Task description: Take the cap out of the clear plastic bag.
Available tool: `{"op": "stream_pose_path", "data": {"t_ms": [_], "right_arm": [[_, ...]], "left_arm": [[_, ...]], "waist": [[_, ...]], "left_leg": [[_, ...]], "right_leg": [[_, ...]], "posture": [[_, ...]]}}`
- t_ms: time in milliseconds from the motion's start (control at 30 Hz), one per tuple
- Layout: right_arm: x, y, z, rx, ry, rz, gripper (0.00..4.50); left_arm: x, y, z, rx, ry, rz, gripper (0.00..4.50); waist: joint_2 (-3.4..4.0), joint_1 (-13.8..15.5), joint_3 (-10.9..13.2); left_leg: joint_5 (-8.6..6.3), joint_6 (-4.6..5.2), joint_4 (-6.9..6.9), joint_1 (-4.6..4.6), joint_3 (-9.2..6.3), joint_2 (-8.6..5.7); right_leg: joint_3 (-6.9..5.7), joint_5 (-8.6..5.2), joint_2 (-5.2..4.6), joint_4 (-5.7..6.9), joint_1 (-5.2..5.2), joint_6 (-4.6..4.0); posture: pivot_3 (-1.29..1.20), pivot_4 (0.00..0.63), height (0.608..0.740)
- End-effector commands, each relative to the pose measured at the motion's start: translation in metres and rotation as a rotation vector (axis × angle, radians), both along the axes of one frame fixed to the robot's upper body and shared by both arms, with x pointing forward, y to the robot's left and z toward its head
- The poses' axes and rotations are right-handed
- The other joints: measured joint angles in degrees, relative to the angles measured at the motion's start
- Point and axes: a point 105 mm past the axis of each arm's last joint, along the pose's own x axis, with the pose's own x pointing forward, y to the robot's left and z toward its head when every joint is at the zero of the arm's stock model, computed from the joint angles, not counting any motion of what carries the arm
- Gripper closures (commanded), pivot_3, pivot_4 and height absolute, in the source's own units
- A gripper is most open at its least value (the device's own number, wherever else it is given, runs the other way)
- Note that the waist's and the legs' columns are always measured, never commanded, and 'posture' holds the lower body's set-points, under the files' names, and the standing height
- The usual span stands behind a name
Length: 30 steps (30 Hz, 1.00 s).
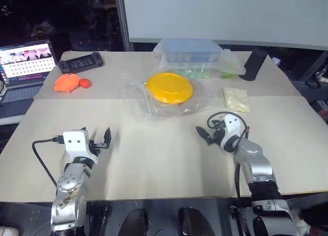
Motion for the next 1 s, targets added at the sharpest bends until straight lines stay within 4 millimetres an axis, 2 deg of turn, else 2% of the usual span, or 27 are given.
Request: {"op": "stream_pose_path", "data": {"t_ms": [33, 167, 267, 400, 500, 733, 1000], "right_arm": [[0.002, 0.0, 0.023, -0.028, -0.097, 0.014, 0.0], [0.01, 0.015, 0.061, -0.152, -0.261, 0.079, 0.0], [0.017, 0.037, 0.081, -0.404, -0.409, 0.181, 0.0], [0.023, 0.064, 0.108, -0.535, -0.563, 0.273, 0.0], [0.026, 0.079, 0.11, -0.612, -0.616, 0.34, 0.0], [0.042, 0.103, 0.093, -0.73, -0.645, 0.429, 0.0], [0.057, 0.119, 0.096, -0.8, -0.693, 0.423, 0.0]], "left_arm": [[0.001, -0.001, 0.02, 0.011, -0.059, -0.049, 0.03], [0.004, -0.008, 0.043, 0.032, -0.095, -0.143, 0.03], [0.004, -0.024, 0.052, 0.078, -0.058, -0.263, 0.03], [0.001, -0.036, 0.08, 0.088, -0.081, -0.367, 0.03], [0.0, -0.04, 0.094, 0.091, -0.078, -0.415, 0.03], [-0.008, -0.054, 0.113, 0.077, -0.011, -0.53, 0.03], [-0.036, -0.084, 0.127, 0.06, 0.098, -0.778, 0.03]], "waist": [[0.0, 0.0, 0.0], [0.0, -0.18, 0.0], [0.0, -0.81, 0.0], [-0.01, -1.26, 0.01], [-0.02, -1.35, 0.01], [-0.09, -1.62, 0.05], [-0.11, -1.77, 0.07]], "left_leg": [[0.0, 0.0, 0.0, 0.0, 0.0, 0.0], [0.0, 0.0, 0.0, 0.01, 0.01, 0.0], [0.0, 0.0, -0.01, 0.08, 0.1, 0.0], [0.0, 0.0, -0.05, 0.09, 0.11, 0.01], [0.0, 0.0, -0.04, 0.08, 0.1, 0.0], [0.0, -0.01, -0.03, 0.12, 0.03, 0.0], [-0.01, -0.06, -0.04, 0.11, -0.32, 0.0]], "right_leg": [[0.0, 0.0, 0.0, 0.0, 0.0, 0.0], [-0.01, 0.0, 0.01, 0.03, -0.02, 0.0], [0.11, 0.02, 0.04, 0.02, -0.02, 0.03], [0.11, 0.01, 0.07, 0.01, -0.03, 0.04], [0.11, 0.02, 0.04, 0.01, -0.02, 0.04], [0.15, 0.05, 0.03, 0.03, -0.02, 0.04], [0.2, 0.06, 0.03, 0.06, -0.04, 0.04]], "posture": [[0.0, 0.15, 0.74], [0.0, 0.15, 0.74], [0.0, 0.15, 0.74], [0.0, 0.15, 0.74], [0.0, 0.15, 0.74], [0.0, 0.15, 0.74], [0.0, 0.15, 0.74]]}}
